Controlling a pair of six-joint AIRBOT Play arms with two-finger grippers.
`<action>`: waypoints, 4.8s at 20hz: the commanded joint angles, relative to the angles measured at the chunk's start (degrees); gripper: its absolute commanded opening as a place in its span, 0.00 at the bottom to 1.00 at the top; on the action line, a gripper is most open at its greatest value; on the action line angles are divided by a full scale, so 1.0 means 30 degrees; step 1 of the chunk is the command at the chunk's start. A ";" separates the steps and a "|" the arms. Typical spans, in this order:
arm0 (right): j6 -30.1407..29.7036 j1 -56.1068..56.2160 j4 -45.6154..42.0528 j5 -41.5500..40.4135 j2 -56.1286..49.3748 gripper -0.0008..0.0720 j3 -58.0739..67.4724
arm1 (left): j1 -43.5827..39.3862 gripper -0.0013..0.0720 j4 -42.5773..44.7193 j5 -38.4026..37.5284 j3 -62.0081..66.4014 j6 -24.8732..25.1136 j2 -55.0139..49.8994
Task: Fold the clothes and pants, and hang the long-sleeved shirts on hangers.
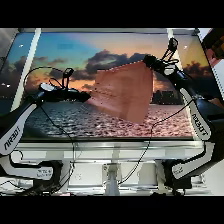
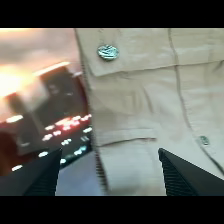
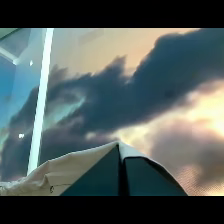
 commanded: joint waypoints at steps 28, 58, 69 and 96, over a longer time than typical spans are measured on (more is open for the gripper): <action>0.0073 0.0000 0.0051 0.1530 0.0175 0.02 0.0029 | -0.0372 0.44 0.0168 -0.5668 0.0000 0.1392 -0.1013; -0.0794 -0.0073 -0.3155 0.0160 0.0736 0.02 0.0022 | -0.3730 0.64 0.2892 -0.1770 0.1224 -0.9959 -0.2302; 0.3716 -0.3643 -0.3497 0.4422 0.0903 0.97 0.0029 | -0.3738 0.68 0.2885 -0.1807 0.1355 -0.9690 -0.1158; -0.7810 -0.3716 0.0831 2.0801 0.0801 0.02 -0.2696 | -0.3730 0.99 0.3111 -0.1719 0.2025 -0.8386 0.3359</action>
